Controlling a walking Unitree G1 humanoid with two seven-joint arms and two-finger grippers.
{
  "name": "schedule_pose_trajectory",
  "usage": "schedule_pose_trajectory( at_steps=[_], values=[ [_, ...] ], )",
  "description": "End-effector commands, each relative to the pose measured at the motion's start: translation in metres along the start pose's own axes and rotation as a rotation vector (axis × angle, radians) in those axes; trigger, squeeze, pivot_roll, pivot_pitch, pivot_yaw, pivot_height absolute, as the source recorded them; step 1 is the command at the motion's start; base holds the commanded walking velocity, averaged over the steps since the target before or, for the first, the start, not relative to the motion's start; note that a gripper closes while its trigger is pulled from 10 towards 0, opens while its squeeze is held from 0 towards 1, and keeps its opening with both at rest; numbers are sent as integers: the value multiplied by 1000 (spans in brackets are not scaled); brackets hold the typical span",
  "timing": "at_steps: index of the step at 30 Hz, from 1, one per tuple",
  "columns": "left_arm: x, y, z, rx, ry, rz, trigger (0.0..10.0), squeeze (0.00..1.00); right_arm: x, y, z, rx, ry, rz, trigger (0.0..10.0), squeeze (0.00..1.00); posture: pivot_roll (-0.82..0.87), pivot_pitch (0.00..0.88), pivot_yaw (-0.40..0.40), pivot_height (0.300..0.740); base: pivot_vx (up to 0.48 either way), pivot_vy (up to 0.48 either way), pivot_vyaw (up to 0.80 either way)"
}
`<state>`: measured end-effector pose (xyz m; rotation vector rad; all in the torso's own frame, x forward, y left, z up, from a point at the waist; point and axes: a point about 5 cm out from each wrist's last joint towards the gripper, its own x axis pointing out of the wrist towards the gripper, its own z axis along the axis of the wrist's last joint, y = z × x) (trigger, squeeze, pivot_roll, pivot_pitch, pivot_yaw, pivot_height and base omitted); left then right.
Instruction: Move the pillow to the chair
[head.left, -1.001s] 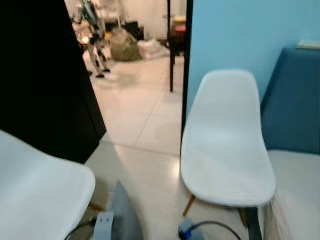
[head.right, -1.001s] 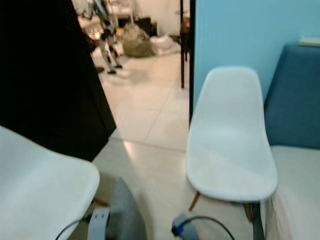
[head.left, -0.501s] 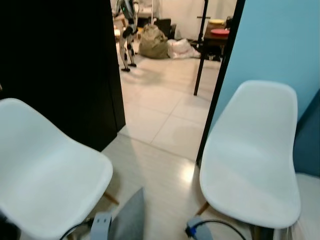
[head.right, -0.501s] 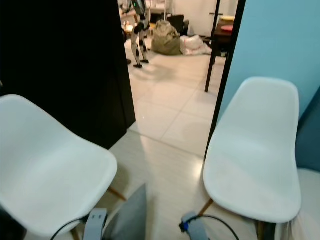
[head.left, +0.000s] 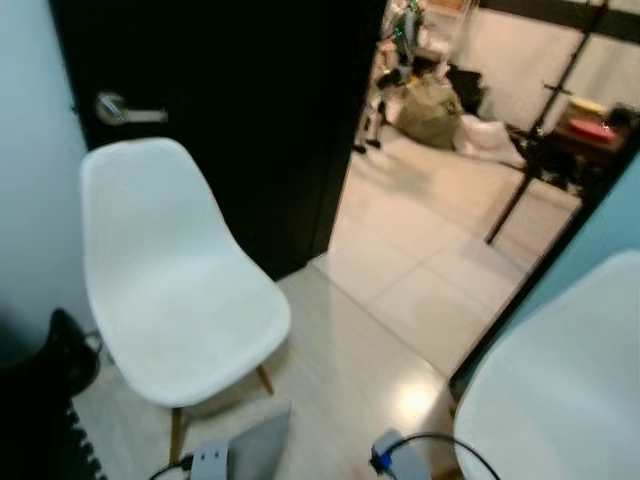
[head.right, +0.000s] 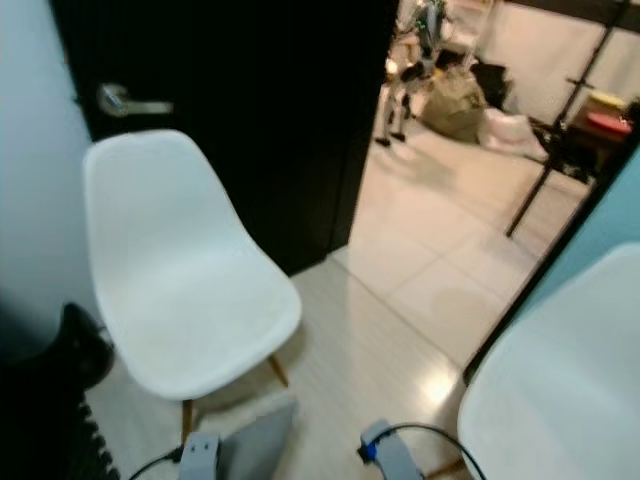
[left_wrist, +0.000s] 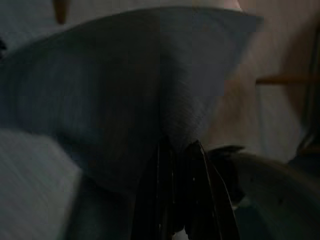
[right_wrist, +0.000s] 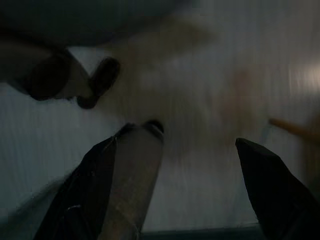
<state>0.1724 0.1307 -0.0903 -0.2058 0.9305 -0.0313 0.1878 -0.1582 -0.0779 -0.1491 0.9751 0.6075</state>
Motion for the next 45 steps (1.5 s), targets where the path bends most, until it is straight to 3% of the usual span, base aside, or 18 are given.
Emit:
schedule_pose_trajectory(
  at_steps=[1, 13, 33, 37, 42, 43, 45],
  values=[
    [2, -7, 7, 27, -22, -40, 10000, 0, -2, -1, -7, 15, 18, -5, 10000, 0, 13, 0, -155, 740, 0, 0, 763],
    [3, 11, 25, 81, -42, -15, 10000, 0, 1, 5, -6, 81, -7, -23, 10000, 0, -6, 0, -94, 740, 0, 0, 757],
    [3, 3, 23, 60, -53, -27, 10000, 0, 1, 4, -7, 53, 8, -14, 10000, 0, 15, 0, -111, 740, 0, 0, 758],
    [5, 6, 39, 72, -122, 1, 10000, 0, 1, 5, -6, 52, -2, -12, 10000, 0, 17, 0, -110, 740, 0, 0, 756],
    [3, 7, 113, 37, -423, 45, 10000, 0, 2, 5, -5, 81, -20, -25, 10000, 0, 21, 0, -103, 740, 0, 0, 113],
    [3, 7, 113, 37, -423, 45, 10000, 0, 2, 5, -5, 81, -20, -25, 10000, 0, 21, 0, -103, 740, 0, 0, 0],
    [-1, 2, 138, 51, -516, 21, 10000, 0, 2, 6, -4, 78, -21, -24, 10000, 0, 21, 0, -102, 740, 141, 0, 0]
  ],
)
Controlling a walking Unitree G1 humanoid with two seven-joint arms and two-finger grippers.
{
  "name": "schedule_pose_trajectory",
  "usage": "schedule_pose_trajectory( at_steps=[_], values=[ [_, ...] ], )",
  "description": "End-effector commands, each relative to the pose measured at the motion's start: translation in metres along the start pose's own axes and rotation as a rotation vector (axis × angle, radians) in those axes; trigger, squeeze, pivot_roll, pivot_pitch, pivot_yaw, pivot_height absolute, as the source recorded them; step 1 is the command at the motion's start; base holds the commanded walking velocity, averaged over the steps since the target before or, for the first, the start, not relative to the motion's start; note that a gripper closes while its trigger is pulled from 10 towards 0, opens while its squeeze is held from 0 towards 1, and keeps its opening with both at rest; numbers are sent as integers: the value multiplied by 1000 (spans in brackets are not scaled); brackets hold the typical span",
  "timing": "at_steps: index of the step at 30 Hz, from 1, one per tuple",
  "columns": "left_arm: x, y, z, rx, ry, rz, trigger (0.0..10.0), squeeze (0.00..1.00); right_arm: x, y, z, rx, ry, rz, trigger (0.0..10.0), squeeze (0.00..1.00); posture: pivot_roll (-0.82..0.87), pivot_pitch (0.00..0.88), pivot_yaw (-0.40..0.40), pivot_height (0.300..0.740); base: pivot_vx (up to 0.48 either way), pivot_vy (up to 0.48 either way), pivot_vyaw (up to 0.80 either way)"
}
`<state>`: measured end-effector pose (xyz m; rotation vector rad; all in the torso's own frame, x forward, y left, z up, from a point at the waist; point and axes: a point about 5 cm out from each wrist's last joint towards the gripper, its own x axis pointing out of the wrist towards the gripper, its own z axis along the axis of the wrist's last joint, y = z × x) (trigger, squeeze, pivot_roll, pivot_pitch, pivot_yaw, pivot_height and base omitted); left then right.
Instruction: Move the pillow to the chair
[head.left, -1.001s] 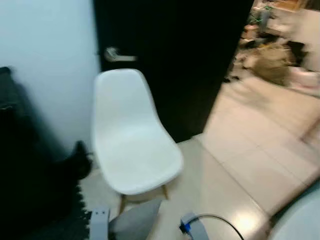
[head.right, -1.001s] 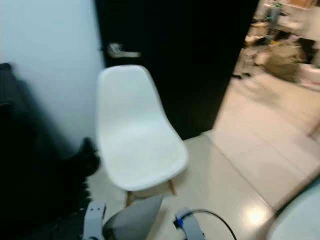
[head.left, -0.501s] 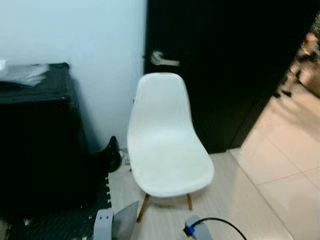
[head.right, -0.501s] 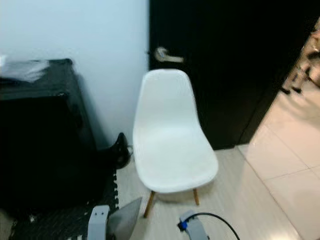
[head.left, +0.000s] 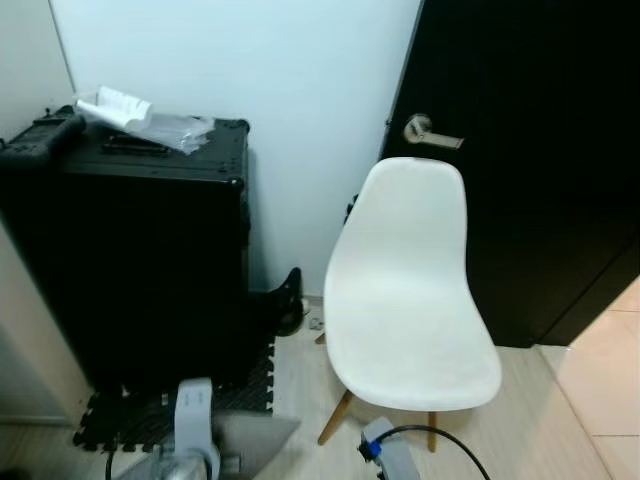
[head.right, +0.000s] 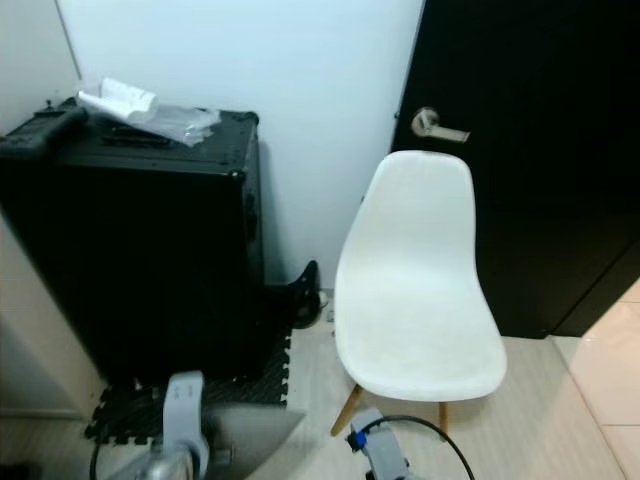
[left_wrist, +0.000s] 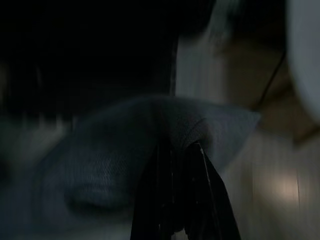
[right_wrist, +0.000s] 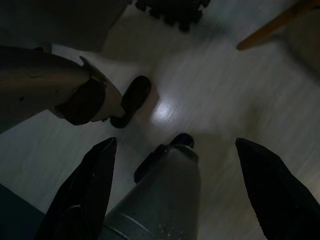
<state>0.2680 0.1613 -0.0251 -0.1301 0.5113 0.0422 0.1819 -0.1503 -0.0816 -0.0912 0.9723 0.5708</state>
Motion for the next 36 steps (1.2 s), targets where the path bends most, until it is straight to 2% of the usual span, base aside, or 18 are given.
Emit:
schedule_pose_trajectory(
  at_steps=[1, 3, 4, 6, 11, 16, 22, 23, 26, 29, 36],
  values=[
    [8, -14, 34, 4, -154, -61, 10000, 0, -1, -3, 0, 8, -1, -15, 10000, 0, 22, 0, -97, 740, 281, 0, 0],
    [12, -24, 56, 33, -240, -102, 10000, 0, -1, -3, 1, -2, -1, -15, 10000, 0, 22, 0, -97, 740, 289, 0, 0],
    [12, -24, 56, 33, -240, -102, 10000, 0, -1, -3, 1, -2, -1, -15, 10000, 0, 22, 0, -97, 740, 289, 0, 0],
    [14, -41, 80, 56, -340, -167, 10000, 0, 0, -2, 2, -3, -3, -22, 10000, 0, 12, 0, -85, 740, 298, 0, 0],
    [14, -48, 87, 63, -378, -190, 10000, 0, 0, -2, 2, -2, -5, -25, 10000, 0, 8, 0, -81, 740, 308, 0, 0],
    [11, -70, 105, 64, -462, -269, 10000, 0, 0, -2, 3, -3, -8, -34, 10000, 0, 6, 0, -75, 740, 335, 0, 0],
    [8, -85, 116, 67, -516, -343, 10000, 0, 1, -1, 3, -2, -11, -40, 10000, 0, 0, 0, -65, 740, 372, 0, 0],
    [5, -96, 122, 75, -545, -392, 10000, 0, 1, -1, 3, 5, -13, -43, 10000, 0, -5, 0, -60, 740, 379, 0, 0],
    [5, -98, 123, 79, -551, -402, 10000, 0, 1, -1, 2, 7, -14, -44, 10000, 0, -5, 0, -60, 740, 379, 0, 0],
    [1, -113, 130, 77, -580, -458, 10000, 0, 1, -1, 2, 17, -19, -50, 10000, 0, -10, 0, -56, 740, 376, 0, 0],
    [-3, -126, 132, 75, -588, -504, 10000, 0, 1, -1, 2, 12, -19, -52, 10000, 0, -13, 0, -58, 740, 371, 0, 0]
  ],
)
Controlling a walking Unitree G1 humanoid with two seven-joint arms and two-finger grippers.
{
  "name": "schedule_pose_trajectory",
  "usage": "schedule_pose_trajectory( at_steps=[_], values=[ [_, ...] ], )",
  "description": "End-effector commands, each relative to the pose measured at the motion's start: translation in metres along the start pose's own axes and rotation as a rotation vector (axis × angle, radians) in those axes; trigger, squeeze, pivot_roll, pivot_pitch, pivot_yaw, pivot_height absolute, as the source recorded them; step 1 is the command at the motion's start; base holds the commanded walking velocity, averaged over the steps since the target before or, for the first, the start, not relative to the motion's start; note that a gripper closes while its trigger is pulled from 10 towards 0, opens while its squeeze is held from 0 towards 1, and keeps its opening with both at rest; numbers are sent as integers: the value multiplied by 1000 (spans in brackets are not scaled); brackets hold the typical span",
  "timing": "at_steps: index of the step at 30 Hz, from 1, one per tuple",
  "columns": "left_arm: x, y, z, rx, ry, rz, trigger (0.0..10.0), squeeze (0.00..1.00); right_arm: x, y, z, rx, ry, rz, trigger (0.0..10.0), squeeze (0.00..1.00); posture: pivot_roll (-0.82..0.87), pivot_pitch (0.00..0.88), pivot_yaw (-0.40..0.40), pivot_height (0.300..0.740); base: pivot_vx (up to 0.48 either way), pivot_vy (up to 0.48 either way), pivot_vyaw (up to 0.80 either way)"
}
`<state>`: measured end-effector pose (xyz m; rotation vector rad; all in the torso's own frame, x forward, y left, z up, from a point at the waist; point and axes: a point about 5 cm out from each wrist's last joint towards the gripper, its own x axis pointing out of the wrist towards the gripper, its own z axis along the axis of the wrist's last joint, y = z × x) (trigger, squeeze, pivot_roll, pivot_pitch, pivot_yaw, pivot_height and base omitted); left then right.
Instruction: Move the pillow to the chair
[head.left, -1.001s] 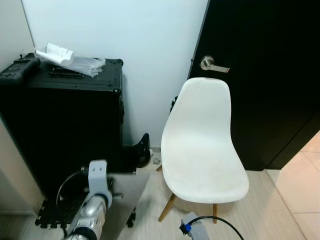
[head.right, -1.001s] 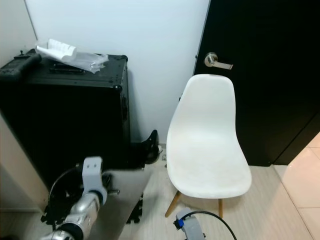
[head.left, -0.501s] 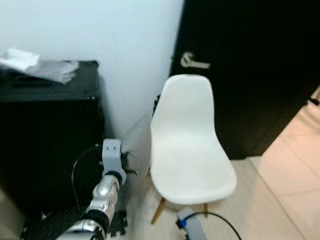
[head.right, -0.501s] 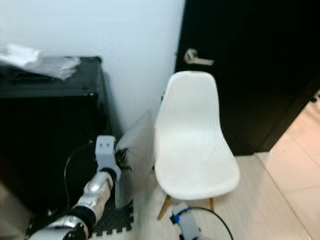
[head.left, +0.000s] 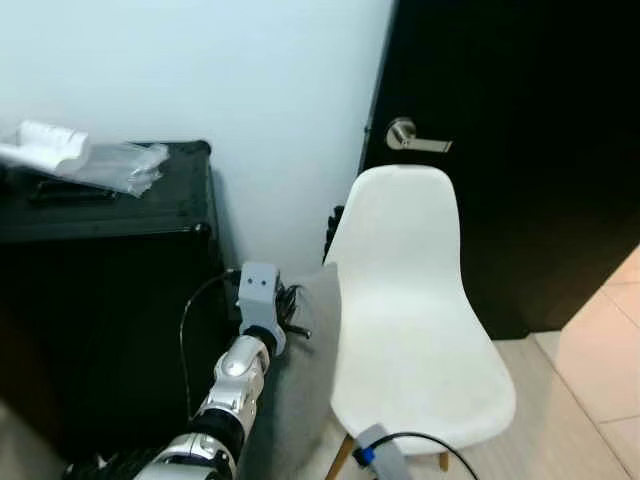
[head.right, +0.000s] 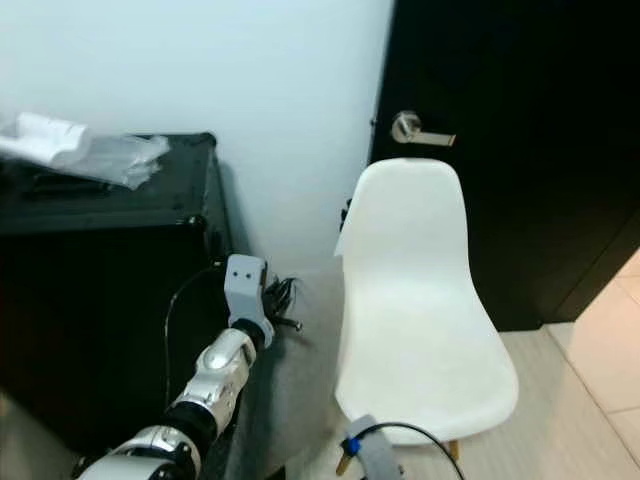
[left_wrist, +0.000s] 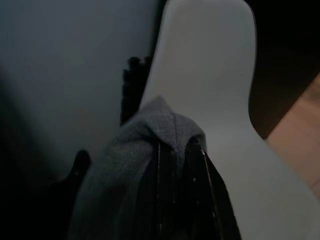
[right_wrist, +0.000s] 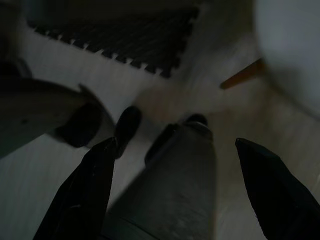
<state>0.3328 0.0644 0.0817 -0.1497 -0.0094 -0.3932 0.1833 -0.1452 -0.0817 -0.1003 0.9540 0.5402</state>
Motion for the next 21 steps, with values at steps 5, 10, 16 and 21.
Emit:
schedule_pose_trajectory(
  at_steps=[5, 10, 16, 21],
  values=[
    [9, -20, 17, 23, -91, -93, 10000, 0, -2, -5, -2, 5, -1, -20, 10000, 0, -13, 0, -61, 740, 61, 0, 0],
    [8, -20, 13, 15, -70, -83, 10000, 0, -3, -5, -2, 0, 1, -20, 10000, 0, -15, 0, -63, 740, 0, -347, 0],
    [7, -19, 12, 8, -66, -83, 10000, 0, -3, -6, -2, -7, 4, -19, 10000, 0, -15, 0, -64, 740, 0, -441, 0],
    [7, -19, 12, 2, -63, -87, 10000, 0, -3, -6, -3, -13, 7, -17, 10000, 0, -17, 0, -62, 740, 0, -442, 0]
  ],
)
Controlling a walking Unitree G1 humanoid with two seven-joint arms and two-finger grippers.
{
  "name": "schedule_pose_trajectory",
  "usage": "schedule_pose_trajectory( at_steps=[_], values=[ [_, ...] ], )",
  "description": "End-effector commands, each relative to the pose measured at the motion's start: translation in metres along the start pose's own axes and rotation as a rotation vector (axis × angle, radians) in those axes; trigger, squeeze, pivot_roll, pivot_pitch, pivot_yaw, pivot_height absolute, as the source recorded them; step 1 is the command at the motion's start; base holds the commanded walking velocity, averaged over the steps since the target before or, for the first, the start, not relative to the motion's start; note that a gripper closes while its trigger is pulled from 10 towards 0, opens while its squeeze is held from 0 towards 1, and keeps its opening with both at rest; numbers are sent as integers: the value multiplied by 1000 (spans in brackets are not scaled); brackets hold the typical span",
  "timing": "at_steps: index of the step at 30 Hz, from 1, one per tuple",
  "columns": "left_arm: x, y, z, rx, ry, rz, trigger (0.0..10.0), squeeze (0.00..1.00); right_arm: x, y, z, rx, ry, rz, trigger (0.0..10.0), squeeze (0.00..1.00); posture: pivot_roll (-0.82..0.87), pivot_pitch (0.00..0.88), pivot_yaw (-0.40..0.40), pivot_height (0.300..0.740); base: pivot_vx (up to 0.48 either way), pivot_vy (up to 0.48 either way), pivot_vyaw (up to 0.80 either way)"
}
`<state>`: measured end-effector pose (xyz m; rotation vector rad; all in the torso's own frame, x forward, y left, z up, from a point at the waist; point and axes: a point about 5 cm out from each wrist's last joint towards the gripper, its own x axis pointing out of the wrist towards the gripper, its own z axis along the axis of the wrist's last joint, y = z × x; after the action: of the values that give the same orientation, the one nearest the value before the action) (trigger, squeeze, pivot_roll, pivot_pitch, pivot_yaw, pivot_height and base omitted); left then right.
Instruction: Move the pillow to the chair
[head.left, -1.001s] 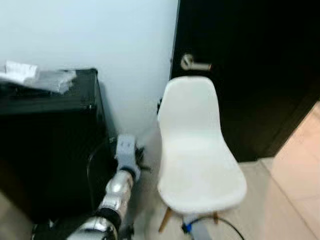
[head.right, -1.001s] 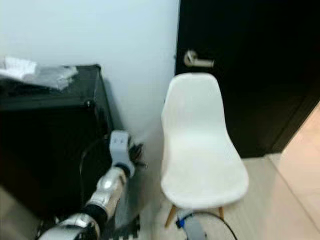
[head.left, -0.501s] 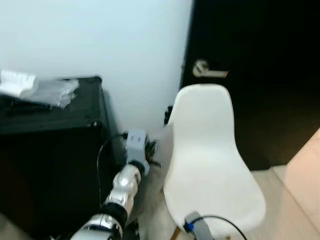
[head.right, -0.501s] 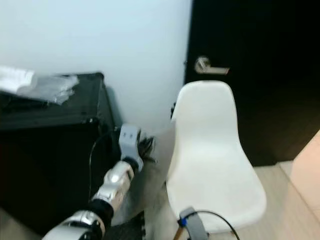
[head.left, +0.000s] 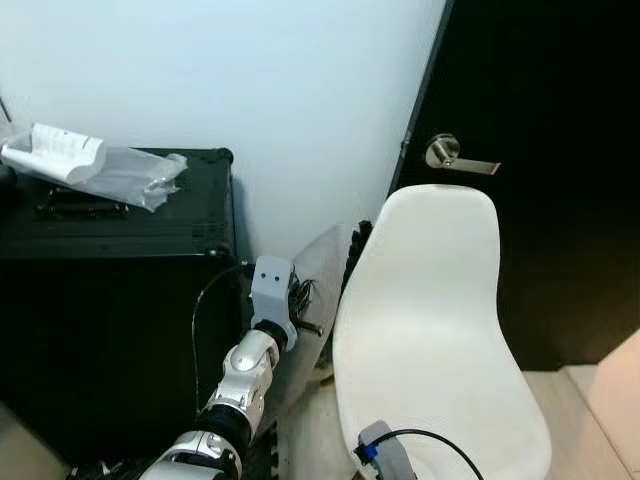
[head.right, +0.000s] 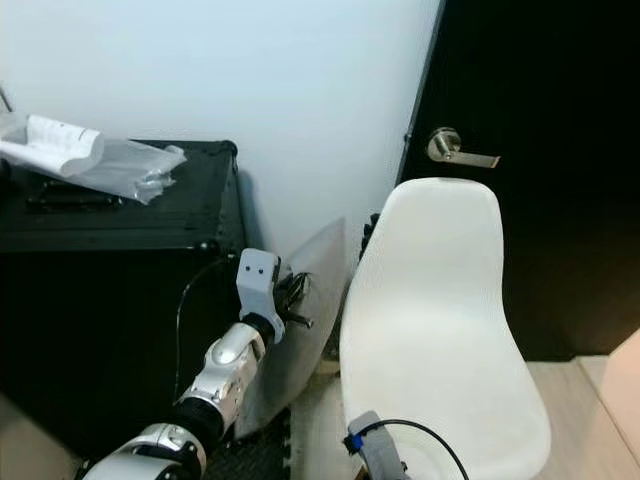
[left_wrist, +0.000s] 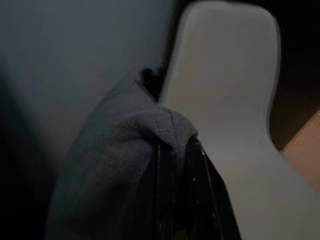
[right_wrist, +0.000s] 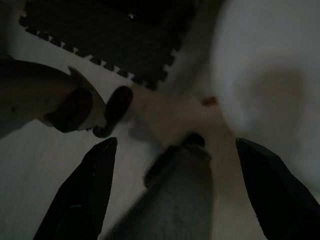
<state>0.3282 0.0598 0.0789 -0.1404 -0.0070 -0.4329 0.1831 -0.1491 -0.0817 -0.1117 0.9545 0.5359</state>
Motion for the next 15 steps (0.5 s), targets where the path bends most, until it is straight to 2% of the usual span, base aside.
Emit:
schedule_pose_trajectory(
  at_steps=[1, 10, 15],
  values=[
    [10, -13, 16, -8, -71, -49, 10000, 0, -1, -3, -1, -8, 4, -7, 10000, 0, -17, 0, -62, 740, 0, -442, 0],
    [11, -15, 17, -10, -78, -57, 10000, 0, -2, -3, -2, -10, 6, -6, 10000, 0, -20, 0, -61, 740, 0, -442, 0],
    [11, -11, 18, -3, -80, -36, 10000, 0, -2, -3, -3, -11, 7, -8, 10000, 0, -22, 0, -61, 740, 0, -437, 0]
  ],
)
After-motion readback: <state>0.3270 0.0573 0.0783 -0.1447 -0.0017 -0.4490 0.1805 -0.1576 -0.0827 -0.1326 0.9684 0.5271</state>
